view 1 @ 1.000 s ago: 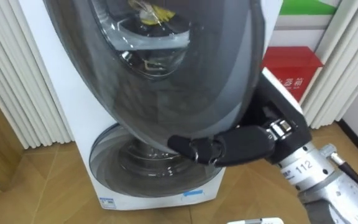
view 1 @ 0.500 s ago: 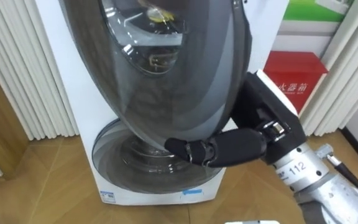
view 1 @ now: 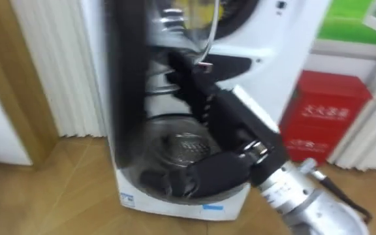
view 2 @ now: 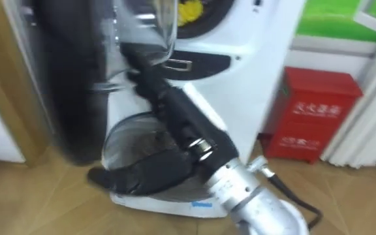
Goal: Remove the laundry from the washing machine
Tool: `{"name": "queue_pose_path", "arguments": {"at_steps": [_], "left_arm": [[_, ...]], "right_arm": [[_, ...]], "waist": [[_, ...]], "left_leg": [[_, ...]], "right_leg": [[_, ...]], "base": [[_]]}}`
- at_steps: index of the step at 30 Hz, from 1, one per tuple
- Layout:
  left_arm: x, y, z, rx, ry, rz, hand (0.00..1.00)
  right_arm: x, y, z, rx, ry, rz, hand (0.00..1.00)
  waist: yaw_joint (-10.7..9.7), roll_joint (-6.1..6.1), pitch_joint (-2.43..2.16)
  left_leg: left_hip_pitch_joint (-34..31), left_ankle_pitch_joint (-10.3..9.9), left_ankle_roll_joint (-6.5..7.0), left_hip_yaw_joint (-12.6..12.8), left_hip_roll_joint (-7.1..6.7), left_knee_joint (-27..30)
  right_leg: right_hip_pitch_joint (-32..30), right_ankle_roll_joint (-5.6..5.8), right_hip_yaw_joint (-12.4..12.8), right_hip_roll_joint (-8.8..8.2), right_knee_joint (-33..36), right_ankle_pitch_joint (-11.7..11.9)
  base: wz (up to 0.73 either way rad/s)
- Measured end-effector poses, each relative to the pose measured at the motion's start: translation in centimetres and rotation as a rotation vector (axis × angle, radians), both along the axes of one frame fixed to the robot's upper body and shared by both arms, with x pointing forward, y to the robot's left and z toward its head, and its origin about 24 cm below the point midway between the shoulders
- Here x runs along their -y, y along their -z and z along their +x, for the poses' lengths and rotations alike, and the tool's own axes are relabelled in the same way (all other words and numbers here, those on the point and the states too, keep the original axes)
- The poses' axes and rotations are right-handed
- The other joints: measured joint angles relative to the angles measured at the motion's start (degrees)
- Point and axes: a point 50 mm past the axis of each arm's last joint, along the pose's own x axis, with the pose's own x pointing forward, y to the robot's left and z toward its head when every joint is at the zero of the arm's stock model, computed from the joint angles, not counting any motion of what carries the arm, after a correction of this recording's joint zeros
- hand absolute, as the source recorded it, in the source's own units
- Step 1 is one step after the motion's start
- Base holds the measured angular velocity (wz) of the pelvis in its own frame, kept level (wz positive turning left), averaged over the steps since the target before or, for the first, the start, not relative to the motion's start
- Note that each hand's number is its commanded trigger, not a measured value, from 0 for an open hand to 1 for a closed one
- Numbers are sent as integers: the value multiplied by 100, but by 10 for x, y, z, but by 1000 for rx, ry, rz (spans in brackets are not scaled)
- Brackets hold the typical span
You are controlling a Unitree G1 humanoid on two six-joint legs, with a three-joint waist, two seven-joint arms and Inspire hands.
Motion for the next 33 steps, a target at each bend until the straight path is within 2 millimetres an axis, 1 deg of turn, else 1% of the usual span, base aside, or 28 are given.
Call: {"name": "queue_pose_path", "arguments": {"at_steps": [1,2,4,5,6,7,10,12,13,14,15,16,17,19,24,25,28,29,30,31,32,33], "left_arm": [[0,0,-2,-5,-2,-1,0],[0,1,-4,-12,-4,-4,0],[1,1,-6,-20,-5,-10,0],[1,1,-6,-23,-6,-11,0],[1,1,-7,-26,-8,-11,0],[1,2,-8,-29,-10,-11,0],[2,2,-7,-31,-8,-17,0],[4,2,-7,-31,-8,-27,0],[5,3,-6,-29,-6,-33,0],[5,3,-5,-28,-5,-35,0],[5,3,-3,-24,-4,-34,0],[5,2,0,-16,-3,-34,0],[5,3,1,-18,-4,-35,0],[6,3,7,-8,-1,-37,0],[6,3,8,-6,-1,-36,0],[6,3,8,-8,-1,-33,0],[5,3,7,-17,-4,-27,0],[5,3,7,-21,-7,-26,0],[6,3,6,-22,-10,-27,0],[5,3,4,-26,-14,-27,0],[4,3,2,-29,-24,-25,0],[3,3,1,-29,-31,-23,0]], "right_arm": [[-6,-2,-2,16,-50,3,0],[-11,-5,-5,34,-102,-1,0],[-16,-5,-7,42,-153,-11,0],[-16,-5,-8,48,-174,-9,0],[-16,-5,-9,48,-183,-7,0],[-17,-6,-10,42,-202,4,0],[-18,-5,-11,38,-234,7,0],[-18,-5,-12,32,-251,17,0],[-18,-5,-12,30,-257,22,0],[-18,-5,-12,29,-258,22,0],[-19,-5,-12,28,-260,21,0],[-19,-5,-12,30,-259,22,0],[-18,-6,-12,32,-259,23,0],[-18,-5,-12,31,-257,22,0],[-18,-2,-10,18,-245,12,0],[-17,-1,-9,20,-239,1,0],[-13,2,-8,25,-217,-42,0],[-11,3,-7,35,-201,-69,0],[-10,3,-6,41,-189,-85,0],[-7,6,-3,44,-159,-115,0],[-1,9,-1,45,-116,-150,0],[1,10,0,50,-93,-165,0]], "waist": [[78,-18,7],[120,-25,11],[201,-18,16],[220,-11,22],[222,-11,22],[231,-8,24],[242,-8,30],[243,8,41],[242,18,56],[244,21,60],[248,22,73],[255,26,99],[263,37,146],[265,55,190],[267,36,176],[247,24,167],[211,25,167],[179,11,157],[182,12,158],[149,26,167],[46,46,174],[13,44,173]], "left_leg": [[-8,-2,1,-64,-13,-1],[-22,-5,7,-156,-46,-2],[-41,-12,31,-258,-100,-3],[-45,-16,44,-327,-130,-9],[-49,-16,51,-377,-152,-15],[-50,-8,65,-431,-181,-33],[-45,8,102,-488,-225,-87],[-44,2,118,-542,-252,-111],[-34,-8,135,-545,-264,-136],[-19,-10,140,-546,-269,-162],[-4,-18,153,-547,-274,-196],[-3,-29,166,-546,-275,-203],[-2,-32,171,-543,-276,-205],[-6,-33,173,-530,-278,-224],[1,-33,173,-326,-288,-229],[6,-33,173,-249,-287,-225],[15,-33,173,-215,-286,-226],[32,-33,173,-179,-284,-228],[55,-33,173,-157,-282,-236],[128,-33,173,-133,-277,-257],[190,-33,173,-77,-274,-275],[196,-33,173,-46,-274,-274]], "right_leg": [[37,13,-51,-19,-19,8],[69,61,-64,-33,-29,27],[107,118,-103,-75,-28,12],[142,170,-168,-109,-23,-20],[154,189,-207,-112,-15,-37],[173,232,-229,-136,-8,-67],[193,315,-298,-194,-8,-135],[215,341,-323,-206,-10,-158],[223,357,-336,-217,-15,-182],[224,354,-336,-221,-14,-193],[227,310,-343,-225,-13,-193],[231,254,-360,-229,-14,-174],[234,263,-373,-232,-20,-192],[223,271,-372,-233,-55,-201],[233,315,-343,-248,-114,-230],[233,318,-332,-249,-115,-232],[238,323,-330,-250,-119,-234],[245,323,-292,-246,-119,-234],[260,323,-276,-242,-118,-234],[330,325,-287,-235,-141,-233],[427,327,-283,-232,-210,-232],[443,330,-287,-231,-218,-234]], "base": [[34],[36],[39],[39],[37],[26],[17],[11],[7],[7],[6],[8],[7],[0],[-7],[-4],[-3],[-9],[-13],[-3],[4],[10]]}}
